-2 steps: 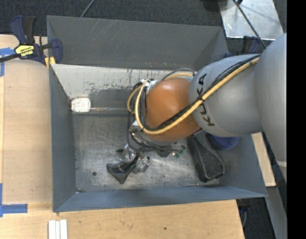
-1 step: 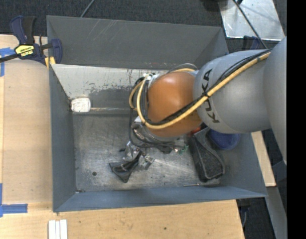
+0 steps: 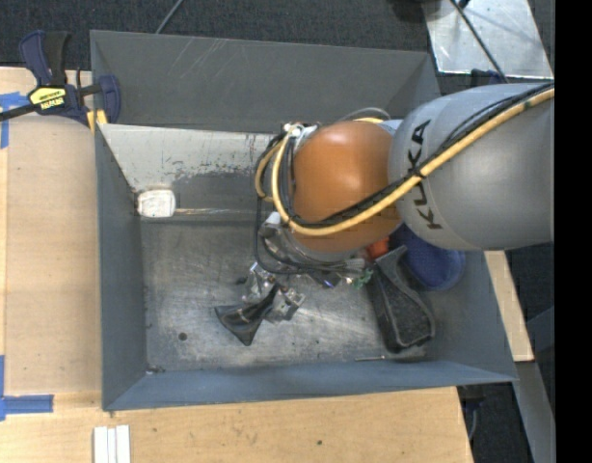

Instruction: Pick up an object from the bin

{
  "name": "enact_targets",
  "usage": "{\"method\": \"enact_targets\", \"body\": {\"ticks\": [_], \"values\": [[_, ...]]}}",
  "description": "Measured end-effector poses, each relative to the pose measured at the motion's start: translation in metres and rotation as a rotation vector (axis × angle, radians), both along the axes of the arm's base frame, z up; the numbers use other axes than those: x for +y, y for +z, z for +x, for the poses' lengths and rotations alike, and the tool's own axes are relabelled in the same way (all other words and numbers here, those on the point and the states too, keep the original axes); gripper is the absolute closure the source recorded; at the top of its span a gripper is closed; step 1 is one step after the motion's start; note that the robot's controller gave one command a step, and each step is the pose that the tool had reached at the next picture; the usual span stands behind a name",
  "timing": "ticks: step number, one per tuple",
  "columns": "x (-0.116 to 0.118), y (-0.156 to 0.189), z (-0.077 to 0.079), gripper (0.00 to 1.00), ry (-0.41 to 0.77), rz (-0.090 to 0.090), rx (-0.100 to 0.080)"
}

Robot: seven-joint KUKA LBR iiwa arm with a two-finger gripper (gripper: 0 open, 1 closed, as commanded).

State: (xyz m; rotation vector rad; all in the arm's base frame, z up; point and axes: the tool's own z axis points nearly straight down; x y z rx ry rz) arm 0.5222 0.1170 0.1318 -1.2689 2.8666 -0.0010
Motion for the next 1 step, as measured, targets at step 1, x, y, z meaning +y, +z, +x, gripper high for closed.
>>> {"method": "enact_targets", "body": {"ticks": [1], "values": [[0.0003, 0.0068, 0.0011, 1.00, -0.004, 0.000, 0.001]]}}
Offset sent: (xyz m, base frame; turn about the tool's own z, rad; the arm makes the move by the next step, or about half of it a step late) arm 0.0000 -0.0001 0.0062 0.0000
